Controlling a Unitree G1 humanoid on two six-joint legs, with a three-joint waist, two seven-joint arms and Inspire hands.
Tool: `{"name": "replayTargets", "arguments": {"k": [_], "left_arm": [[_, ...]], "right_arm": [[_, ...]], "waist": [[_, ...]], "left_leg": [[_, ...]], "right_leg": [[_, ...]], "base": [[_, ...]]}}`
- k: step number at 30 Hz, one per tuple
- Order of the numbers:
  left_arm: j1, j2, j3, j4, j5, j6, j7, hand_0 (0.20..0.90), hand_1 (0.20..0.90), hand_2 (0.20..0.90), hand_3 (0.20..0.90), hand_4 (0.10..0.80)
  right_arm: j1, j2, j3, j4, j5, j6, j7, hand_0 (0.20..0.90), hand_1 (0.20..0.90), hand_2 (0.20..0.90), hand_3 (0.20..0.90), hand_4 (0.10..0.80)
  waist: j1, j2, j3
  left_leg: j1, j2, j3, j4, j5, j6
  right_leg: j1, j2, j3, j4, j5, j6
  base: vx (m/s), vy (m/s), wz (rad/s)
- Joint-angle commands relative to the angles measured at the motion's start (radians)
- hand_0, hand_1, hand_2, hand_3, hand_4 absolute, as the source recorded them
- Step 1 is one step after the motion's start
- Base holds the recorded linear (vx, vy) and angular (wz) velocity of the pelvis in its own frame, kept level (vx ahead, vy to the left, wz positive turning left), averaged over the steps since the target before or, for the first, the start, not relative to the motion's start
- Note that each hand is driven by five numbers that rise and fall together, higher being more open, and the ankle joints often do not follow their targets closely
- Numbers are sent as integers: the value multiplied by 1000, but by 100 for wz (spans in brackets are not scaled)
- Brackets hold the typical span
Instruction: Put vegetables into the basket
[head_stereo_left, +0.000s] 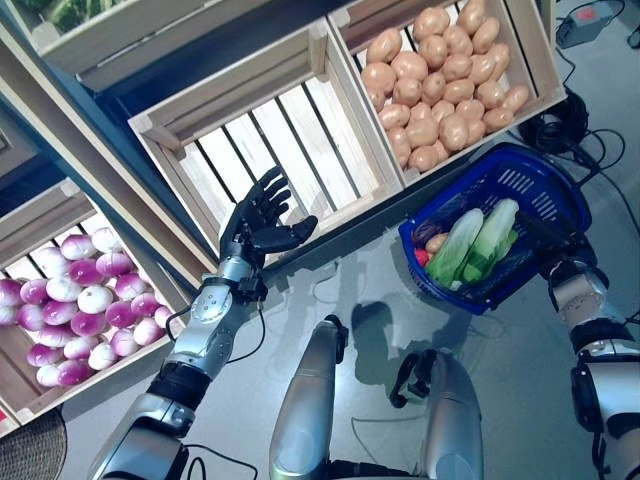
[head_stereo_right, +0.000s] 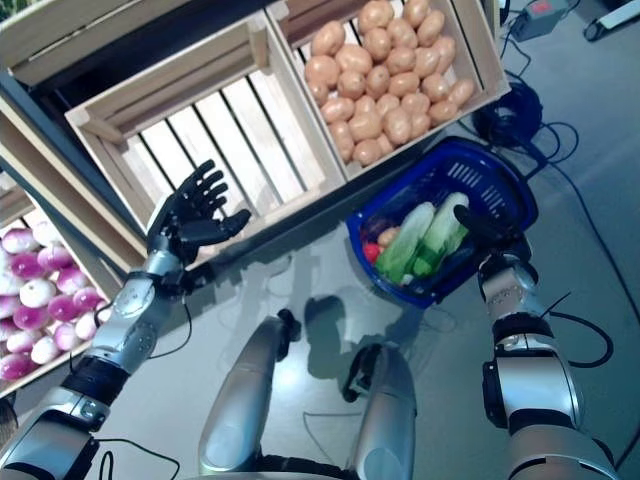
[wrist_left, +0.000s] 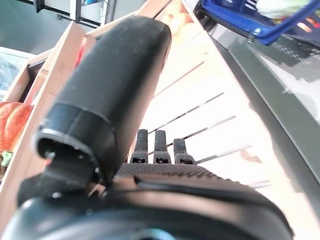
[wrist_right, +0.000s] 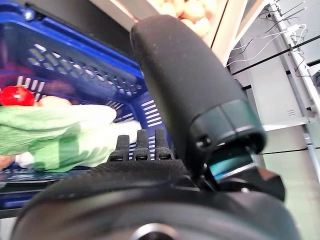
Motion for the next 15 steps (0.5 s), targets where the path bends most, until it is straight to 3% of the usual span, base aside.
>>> {"name": "replayTargets", "arguments": {"k": [1,7,15], "left_arm": [[17,50,75,-119,-9,-85,-30,900,900,900,900,800],[49,28,80,-87,17,-51,-56,900,900,900,900,800],[138,-27,47,6,162,-15,-60,900,900,900,900,800]], "right_arm": [[31,-63,-48,-63,-3,-38,52,900,900,900,900,800],[100,-2,-47,-93,-29,-30,63,900,900,900,900,800],[271,128,-10,-241,-109,-124,46,900,900,900,900,800]], "waist": [[14,-29,-111],[16,-47,-178],[-4,-62,-333]], "left_leg": [[142,1,33,-24,-52,53],[293,10,35,-230,17,39],[539,7,87,-621,150,16]], "right_leg": [[125,8,-6,-107,158,-35],[282,34,-14,-323,224,-20],[526,92,-7,-787,378,36]], "base": [[162,21,1],[112,27,-4],[154,21,-2]]}}
